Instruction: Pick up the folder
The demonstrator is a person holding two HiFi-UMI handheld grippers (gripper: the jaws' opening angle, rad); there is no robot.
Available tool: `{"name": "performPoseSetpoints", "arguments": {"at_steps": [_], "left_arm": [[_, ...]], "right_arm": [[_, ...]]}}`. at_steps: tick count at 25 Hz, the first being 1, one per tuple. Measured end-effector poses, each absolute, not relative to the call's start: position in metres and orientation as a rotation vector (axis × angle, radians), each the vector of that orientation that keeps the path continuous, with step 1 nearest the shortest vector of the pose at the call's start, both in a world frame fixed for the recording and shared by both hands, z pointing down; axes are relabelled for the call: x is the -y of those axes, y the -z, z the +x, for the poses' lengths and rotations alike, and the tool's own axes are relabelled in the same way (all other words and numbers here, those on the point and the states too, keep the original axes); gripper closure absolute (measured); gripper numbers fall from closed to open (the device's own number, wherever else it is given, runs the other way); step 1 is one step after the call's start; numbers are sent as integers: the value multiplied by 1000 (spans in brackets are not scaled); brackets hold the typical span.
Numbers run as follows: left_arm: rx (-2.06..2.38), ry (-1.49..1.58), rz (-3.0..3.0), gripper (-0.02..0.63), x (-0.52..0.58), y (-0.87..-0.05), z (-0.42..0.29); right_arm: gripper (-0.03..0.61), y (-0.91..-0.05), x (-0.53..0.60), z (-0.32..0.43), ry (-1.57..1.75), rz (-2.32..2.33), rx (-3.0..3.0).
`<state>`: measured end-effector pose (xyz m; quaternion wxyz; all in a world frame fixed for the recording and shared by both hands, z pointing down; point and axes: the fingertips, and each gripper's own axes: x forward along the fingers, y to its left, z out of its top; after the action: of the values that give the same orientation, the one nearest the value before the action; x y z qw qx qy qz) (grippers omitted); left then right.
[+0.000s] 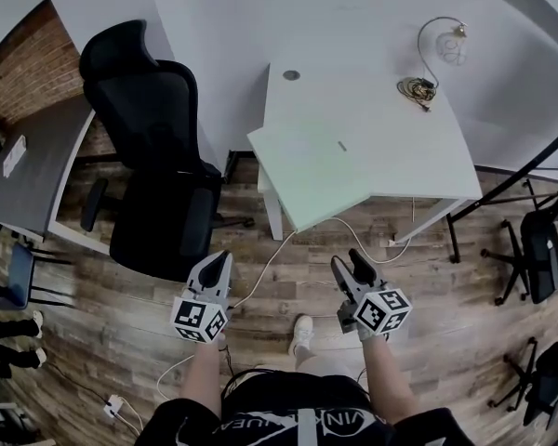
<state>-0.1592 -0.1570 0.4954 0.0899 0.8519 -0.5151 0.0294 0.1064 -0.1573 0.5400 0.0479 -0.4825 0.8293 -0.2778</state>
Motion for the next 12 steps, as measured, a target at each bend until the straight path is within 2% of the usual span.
{"name": "performPoseSetpoints", "arguments": {"at_steps": [12], "left_arm": [[1563, -100, 2511, 600, 183, -493, -133]], "right_arm": [[348, -547, 187, 127, 907, -1417, -2502]]}}
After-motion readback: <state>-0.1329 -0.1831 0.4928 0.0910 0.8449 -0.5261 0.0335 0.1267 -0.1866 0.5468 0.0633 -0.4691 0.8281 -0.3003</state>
